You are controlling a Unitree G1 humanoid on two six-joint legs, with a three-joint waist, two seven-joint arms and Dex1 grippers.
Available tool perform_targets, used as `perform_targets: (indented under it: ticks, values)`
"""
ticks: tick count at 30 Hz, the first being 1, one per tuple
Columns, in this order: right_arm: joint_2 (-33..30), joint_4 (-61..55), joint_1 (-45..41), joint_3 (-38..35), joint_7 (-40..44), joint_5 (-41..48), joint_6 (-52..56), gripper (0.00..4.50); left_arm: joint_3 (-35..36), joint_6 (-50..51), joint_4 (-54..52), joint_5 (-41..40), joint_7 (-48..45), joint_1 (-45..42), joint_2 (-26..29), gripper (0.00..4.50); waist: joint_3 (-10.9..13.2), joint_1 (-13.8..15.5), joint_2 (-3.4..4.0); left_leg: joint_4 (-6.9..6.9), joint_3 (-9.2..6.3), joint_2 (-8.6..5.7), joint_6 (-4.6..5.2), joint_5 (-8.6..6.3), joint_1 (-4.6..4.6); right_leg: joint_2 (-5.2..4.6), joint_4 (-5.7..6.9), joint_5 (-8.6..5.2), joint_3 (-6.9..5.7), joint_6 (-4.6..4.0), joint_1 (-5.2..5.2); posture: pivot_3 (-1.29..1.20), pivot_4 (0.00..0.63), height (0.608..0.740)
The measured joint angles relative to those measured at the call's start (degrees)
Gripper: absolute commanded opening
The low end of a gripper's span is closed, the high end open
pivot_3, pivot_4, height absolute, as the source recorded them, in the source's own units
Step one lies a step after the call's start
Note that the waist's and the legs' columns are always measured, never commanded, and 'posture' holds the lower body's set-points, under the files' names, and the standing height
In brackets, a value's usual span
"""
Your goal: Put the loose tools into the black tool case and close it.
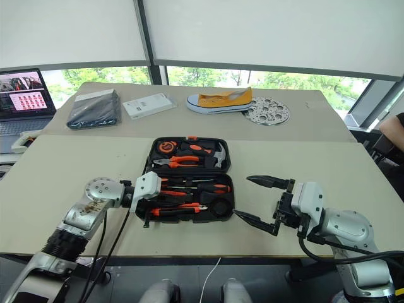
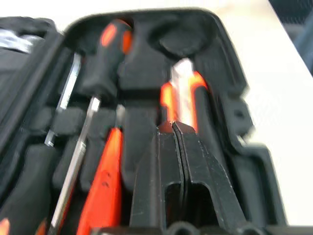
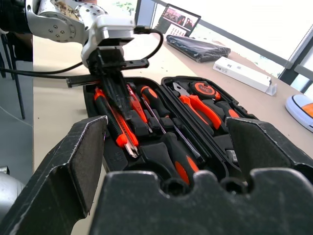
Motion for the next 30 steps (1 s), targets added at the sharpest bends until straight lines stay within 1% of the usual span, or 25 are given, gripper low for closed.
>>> perform_targets:
  ticks: [5,8,12,20,25,30]
  values:
    - [0.25,0.64,-0.21,0.17,-0.06,-1.03,-0.27,4.5,0.0,2.0,-3.89,-2.33,-1.44,1.28,1.06,0.04,0.0,-0.23,0.0,0.0,0.0,0.02,0.0,0.0,0.0,0.01,0.0,0.0,0.01,-0.01,-0.01,0.0,0.15,0.74]
    - [0.58,0.85,-0.06,0.26,-0.07,-1.11,-0.29,4.5,0.0,2.28,-4.67,-2.44,-2.63,2.98,2.85,0.04,0.0,-0.37,0.01,-0.01,0.0,0.03,0.0,0.0,0.01,0.02,0.01,0.0,0.01,-0.01,-0.01,0.0,0.15,0.74]
    - [1.18,0.87,0.13,0.56,-0.1,-1.19,-0.35,4.5,0.0,3.09,-6.23,-2.61,-2.83,3.98,3.38,0.04,0.0,-0.27,0.01,0.01,0.0,0.02,0.0,0.0,0.0,0.0,0.0,0.0,0.0,0.0,0.0,0.0,0.15,0.74]
    - [2.13,0.86,0.8,1.34,-0.16,-1.55,-0.37,4.5,-0.53,9.52,-8.96,-2.19,-1.02,3.91,6.04,0.04,-0.07,-0.64,0.13,0.0,0.0,0.04,0.0,0.0,0.18,0.04,0.07,-0.01,0.03,-0.02,0.09,0.0,0.15,0.74]
    - [2.17,0.85,1.01,1.5,-0.16,-1.55,-0.37,4.5,-2.75,14.84,-11.08,-1.86,-0.47,4.12,8.56,0.04,-0.15,-1.21,0.23,-0.01,0.01,0.05,0.0,0.0,0.33,0.05,0.19,-0.07,0.08,-0.11,0.14,0.0,0.15,0.74]
    - [2.17,0.85,1.52,1.5,-0.15,-1.55,-0.37,4.5,-2.57,18.21,-11.57,-2.23,0.61,4.58,8.73,0.04,-0.2,-1.19,0.28,-0.02,0.02,0.04,-0.01,0.0,0.48,0.04,0.5,-0.23,0.11,-0.18,0.15,0.0,0.15,0.74]
